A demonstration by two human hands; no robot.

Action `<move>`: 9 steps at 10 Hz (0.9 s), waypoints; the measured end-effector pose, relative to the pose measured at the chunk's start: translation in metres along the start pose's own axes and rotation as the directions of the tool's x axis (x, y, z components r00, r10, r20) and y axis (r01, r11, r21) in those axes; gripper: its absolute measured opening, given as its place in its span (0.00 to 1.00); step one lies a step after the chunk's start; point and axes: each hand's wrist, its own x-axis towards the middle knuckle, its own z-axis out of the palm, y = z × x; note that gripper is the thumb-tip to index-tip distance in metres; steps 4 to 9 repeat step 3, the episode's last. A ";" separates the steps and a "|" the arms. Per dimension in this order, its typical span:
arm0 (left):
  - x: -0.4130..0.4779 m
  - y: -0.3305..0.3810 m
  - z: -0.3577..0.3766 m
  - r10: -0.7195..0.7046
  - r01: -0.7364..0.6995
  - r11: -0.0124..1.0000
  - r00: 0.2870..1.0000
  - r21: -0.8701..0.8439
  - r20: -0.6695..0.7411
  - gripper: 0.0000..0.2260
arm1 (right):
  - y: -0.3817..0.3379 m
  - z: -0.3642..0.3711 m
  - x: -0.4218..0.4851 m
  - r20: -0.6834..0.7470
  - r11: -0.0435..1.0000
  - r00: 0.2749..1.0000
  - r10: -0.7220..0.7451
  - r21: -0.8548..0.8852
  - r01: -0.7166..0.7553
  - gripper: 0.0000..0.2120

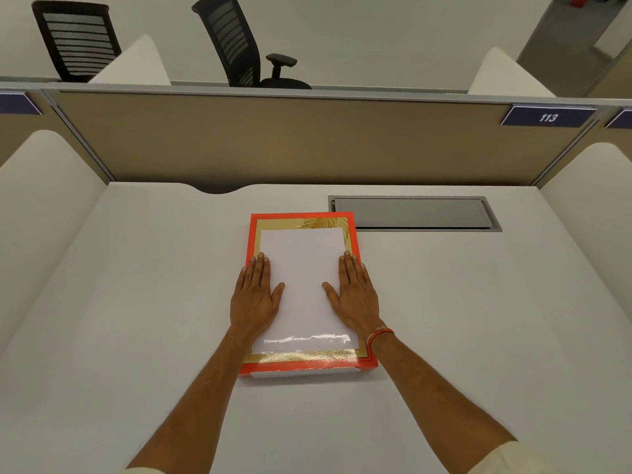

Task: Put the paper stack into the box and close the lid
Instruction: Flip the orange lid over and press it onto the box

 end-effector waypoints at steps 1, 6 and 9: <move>0.001 0.001 -0.003 -0.004 0.004 1.000 1.000 -0.024 -0.011 0.44 | 0.001 -0.004 0.001 0.009 1.000 1.000 0.013 0.015 -0.013 0.37; 0.001 0.020 -0.013 -0.015 0.011 0.998 0.999 -0.068 -0.052 0.45 | 0.016 -0.025 -0.004 -0.050 0.998 0.999 -0.007 0.069 0.011 0.36; 0.001 0.020 -0.013 -0.015 0.011 0.998 0.999 -0.068 -0.052 0.45 | 0.016 -0.025 -0.004 -0.050 0.998 0.999 -0.007 0.069 0.011 0.36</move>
